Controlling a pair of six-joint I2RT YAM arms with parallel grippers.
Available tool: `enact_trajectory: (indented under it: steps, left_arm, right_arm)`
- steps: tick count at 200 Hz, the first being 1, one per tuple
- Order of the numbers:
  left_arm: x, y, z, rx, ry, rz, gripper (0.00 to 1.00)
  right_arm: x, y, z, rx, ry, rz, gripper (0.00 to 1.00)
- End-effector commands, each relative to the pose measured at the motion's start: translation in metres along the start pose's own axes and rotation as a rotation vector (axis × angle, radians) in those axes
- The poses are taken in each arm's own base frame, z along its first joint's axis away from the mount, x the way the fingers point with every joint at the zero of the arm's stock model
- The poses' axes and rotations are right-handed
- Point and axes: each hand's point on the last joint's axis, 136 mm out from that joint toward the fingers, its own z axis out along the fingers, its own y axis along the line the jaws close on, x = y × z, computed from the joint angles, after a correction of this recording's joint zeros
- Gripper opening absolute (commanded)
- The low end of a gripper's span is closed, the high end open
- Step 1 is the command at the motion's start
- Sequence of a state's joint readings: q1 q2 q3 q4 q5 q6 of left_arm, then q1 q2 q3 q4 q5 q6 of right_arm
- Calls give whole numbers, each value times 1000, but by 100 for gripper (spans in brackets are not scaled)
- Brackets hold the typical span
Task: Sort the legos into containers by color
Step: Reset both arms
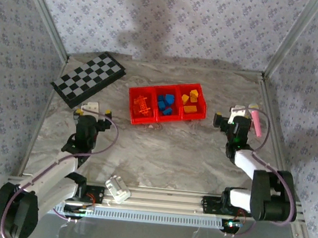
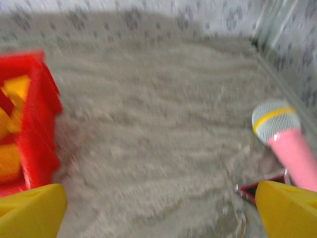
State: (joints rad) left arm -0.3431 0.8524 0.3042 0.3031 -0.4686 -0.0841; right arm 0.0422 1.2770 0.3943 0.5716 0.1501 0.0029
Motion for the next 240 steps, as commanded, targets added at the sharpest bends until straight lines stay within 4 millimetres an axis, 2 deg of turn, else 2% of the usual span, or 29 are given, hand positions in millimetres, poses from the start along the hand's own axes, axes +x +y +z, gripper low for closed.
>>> enact_trajectory:
  steps: [1,8,12,25,30,40,50,62,89,101,121,127,139,174,210,218,224,234,240]
  left_arm:
    - [-14,13,-6,-36,-78,-53,100]
    - [-14,15,-7,-37,-85,-53,100]
    - [-13,17,-7,-38,-90,-56,100]
    - [-11,23,-7,-54,-98,-67,100]
    - [-11,24,-7,-57,-105,-72,100]
    - [-9,27,-5,-60,-107,-74,100]
    - [-6,29,-1,-62,-109,-75,100]
    - [-1,32,5,-73,-102,-78,100]
    - [16,35,27,-75,-57,-93,100]
    - [24,34,39,-67,-38,-94,100]
    - [23,32,58,-54,-8,-88,100]
    - [29,34,64,-70,41,-85,100]
    - [27,41,74,-103,73,-104,100]
    - [28,47,70,-81,59,-147,100]
    - [19,39,70,-20,-50,-60,99]
    - [26,37,73,1,-77,-56,99]
    - [38,35,77,6,-69,-55,99]
    - [35,32,84,15,-121,-41,99]
    - [42,31,86,24,-73,-45,100]
  right_arm:
    - [6,-10,8,38,-33,16,100]
    - [8,-6,9,7,10,10,100]
    - [2,-2,10,-15,-16,-11,100]
    - [9,7,15,-36,-51,-74,100]
    - [23,8,21,-32,-43,-78,100]
    - [18,-2,26,23,-118,-43,100]
    - [29,1,25,-5,-13,-31,100]
    - [24,1,29,-44,-56,-18,100]
    - [24,-20,30,67,-35,28,100]
    - [23,-21,29,81,-37,24,100]
    - [23,-21,29,99,-35,13,100]
    - [22,-21,29,107,-37,8,100]
    - [23,-20,28,110,-36,6,100]
    - [23,-20,29,109,-36,4,100]
    - [23,-20,29,109,-36,4,100]
    - [23,-20,28,110,-34,4,100]
    - [23,-20,29,110,-35,4,100]
    - [23,-20,28,110,-34,4,100]
    - [24,-20,29,111,-33,4,100]
